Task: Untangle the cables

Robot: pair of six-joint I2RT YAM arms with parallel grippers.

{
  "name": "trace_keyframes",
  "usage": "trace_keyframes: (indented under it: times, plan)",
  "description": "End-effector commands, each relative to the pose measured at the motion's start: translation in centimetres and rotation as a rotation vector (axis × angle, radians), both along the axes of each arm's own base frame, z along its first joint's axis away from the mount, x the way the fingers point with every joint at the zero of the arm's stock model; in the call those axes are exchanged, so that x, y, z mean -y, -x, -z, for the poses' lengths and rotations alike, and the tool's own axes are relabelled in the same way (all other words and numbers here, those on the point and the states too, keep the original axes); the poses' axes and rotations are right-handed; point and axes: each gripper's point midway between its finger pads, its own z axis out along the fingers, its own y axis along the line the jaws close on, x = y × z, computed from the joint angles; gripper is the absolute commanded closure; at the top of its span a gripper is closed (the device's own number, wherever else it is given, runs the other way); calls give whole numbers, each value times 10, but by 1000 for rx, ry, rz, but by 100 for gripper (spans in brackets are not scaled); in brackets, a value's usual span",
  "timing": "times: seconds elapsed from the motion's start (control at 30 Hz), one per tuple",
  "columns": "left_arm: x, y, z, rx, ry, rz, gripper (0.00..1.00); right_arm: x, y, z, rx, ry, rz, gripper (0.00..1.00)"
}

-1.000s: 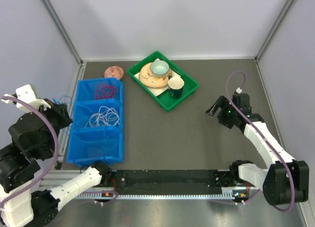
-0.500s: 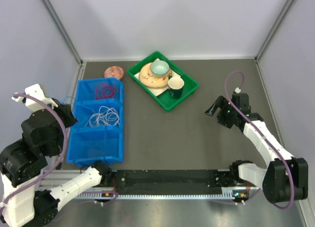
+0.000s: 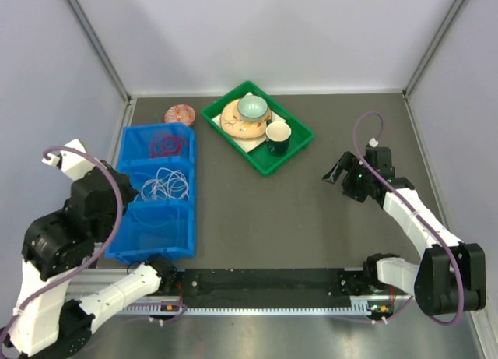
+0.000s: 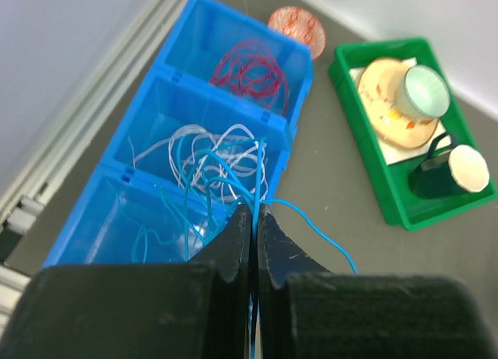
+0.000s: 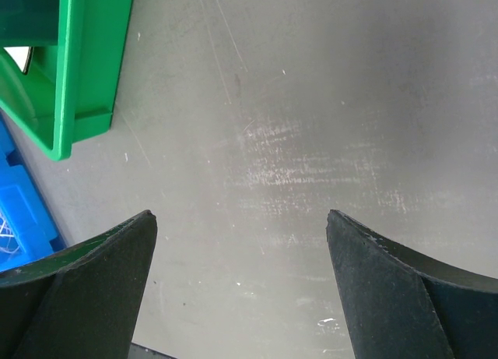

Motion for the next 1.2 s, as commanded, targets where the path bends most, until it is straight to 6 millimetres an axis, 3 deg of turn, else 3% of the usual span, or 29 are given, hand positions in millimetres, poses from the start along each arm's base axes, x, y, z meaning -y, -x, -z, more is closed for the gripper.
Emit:
trace_keyframes:
  times: [0.0, 0.2, 0.5, 0.97, 1.0, 1.07, 1.17]
  plan:
    - [-4, 11, 50, -175, -41, -48, 100, 0, -7, -5, 46, -4, -9, 11]
    - [1, 8, 79, -241, -48, -80, 100, 0, -4, -4, 44, -7, -12, 11]
    - [-13, 14, 105, -249, -74, -150, 100, 0, -2, -2, 41, -11, -14, 11]
    - [-28, 24, 103, -160, -8, -210, 100, -1, -2, 0, 36, -10, -23, 12]
    - [-27, 23, 102, -162, -12, -210, 93, -1, -2, 0, 36, -10, -23, 12]
    - [-27, 22, 102, -163, -12, -211, 68, -1, -2, 0, 35, -9, -23, 12]
    - [-26, 21, 101, -160, -7, -214, 49, -2, -1, 0, 34, -11, -24, 12]
